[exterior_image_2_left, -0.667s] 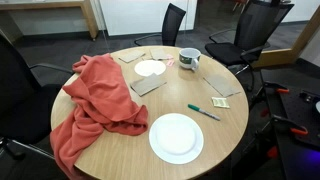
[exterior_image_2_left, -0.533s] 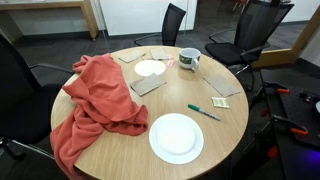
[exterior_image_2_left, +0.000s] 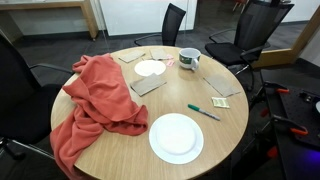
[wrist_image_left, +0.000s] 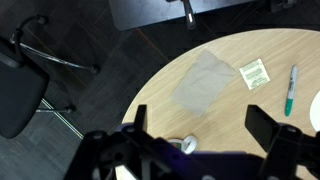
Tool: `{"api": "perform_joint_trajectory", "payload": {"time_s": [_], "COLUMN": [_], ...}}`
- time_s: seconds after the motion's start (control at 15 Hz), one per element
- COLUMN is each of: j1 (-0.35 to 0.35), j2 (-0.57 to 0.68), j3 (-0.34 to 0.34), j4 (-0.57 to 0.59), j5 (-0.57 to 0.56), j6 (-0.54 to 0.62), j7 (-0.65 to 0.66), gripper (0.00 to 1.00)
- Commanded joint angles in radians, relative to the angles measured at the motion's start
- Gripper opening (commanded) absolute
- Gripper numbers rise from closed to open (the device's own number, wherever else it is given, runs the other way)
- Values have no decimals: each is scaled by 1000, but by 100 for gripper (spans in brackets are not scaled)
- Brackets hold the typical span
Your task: Put the marker inside the mug cup
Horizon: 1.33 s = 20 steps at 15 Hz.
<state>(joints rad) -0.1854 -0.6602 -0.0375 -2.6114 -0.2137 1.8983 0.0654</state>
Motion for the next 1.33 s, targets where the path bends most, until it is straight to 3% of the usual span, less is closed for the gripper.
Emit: {"api": "perform_joint_trajectory", "payload": {"time_s": [0.0, 0.47, 0.87, 1.27], "j1": [37, 150, 215, 237], "j2": [27, 107, 273, 479], "j3": [17, 85, 132, 167], "j4": [16, 15, 33, 73], "j5": [-2, 38, 97, 133], "j6": [6, 83, 275, 459], "j7": [19, 31, 66, 150], "gripper": [100, 100, 100, 100]}}
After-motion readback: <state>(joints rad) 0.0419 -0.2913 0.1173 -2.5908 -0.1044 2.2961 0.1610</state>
